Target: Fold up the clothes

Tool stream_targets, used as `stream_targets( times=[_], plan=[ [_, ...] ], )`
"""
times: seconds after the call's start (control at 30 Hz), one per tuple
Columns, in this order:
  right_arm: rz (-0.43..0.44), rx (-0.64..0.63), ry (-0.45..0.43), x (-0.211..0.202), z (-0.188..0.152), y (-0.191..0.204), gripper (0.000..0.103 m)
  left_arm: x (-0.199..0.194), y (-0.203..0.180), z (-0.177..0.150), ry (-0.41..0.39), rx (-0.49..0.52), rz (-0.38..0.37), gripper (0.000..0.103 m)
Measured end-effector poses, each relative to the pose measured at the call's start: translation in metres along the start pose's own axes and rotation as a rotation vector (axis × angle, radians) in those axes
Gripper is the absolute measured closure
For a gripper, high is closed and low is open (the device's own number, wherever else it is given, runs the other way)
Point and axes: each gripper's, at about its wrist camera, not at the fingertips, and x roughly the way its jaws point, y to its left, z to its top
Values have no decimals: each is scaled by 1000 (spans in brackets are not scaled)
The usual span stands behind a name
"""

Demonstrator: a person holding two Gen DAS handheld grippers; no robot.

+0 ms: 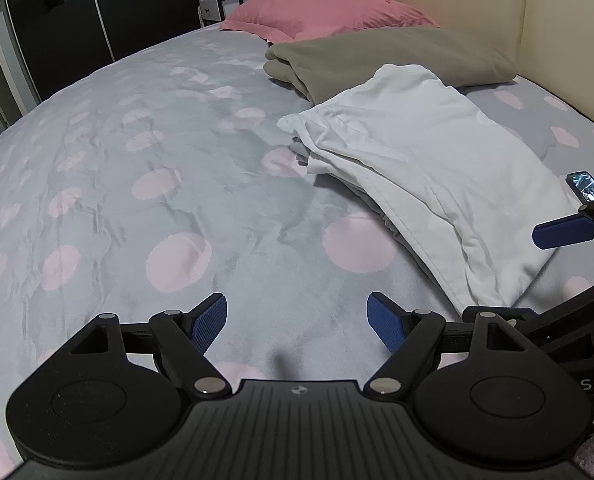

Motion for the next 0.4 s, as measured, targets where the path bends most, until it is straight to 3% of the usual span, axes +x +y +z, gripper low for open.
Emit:
stream_targets(
  times=[0.4],
  plan=[
    [-2, 1, 7, 0, -1, 1, 19, 1, -3, 0, 5, 2, -2, 26]
  ],
)
